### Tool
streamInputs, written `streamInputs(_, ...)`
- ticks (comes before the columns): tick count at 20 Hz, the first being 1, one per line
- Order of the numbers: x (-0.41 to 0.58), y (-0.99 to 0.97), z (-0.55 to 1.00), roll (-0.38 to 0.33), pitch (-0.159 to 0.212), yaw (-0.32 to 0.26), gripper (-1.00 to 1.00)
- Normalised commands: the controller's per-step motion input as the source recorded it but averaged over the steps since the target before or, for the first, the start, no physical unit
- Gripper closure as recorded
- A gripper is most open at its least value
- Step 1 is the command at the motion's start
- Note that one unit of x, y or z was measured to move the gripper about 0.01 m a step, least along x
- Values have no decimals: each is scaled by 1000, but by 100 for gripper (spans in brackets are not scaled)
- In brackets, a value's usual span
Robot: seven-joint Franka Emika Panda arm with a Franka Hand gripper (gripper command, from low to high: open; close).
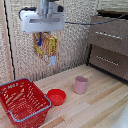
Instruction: Meticulously direct the gripper system near the nourishment stick. Grapple the nourishment stick firmly with the gripper system. Progress with the gripper system grasping the stick toward the storage box. Tenderly permit the nourishment stick to descend into the box.
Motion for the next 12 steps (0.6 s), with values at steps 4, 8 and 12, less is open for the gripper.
streamInputs(4,12,1000,-28,-4,103,0,100)
streamInputs(8,0,950,-196,-9,85,11,100)
streamInputs(12,141,523,-370,-52,21,19,100)
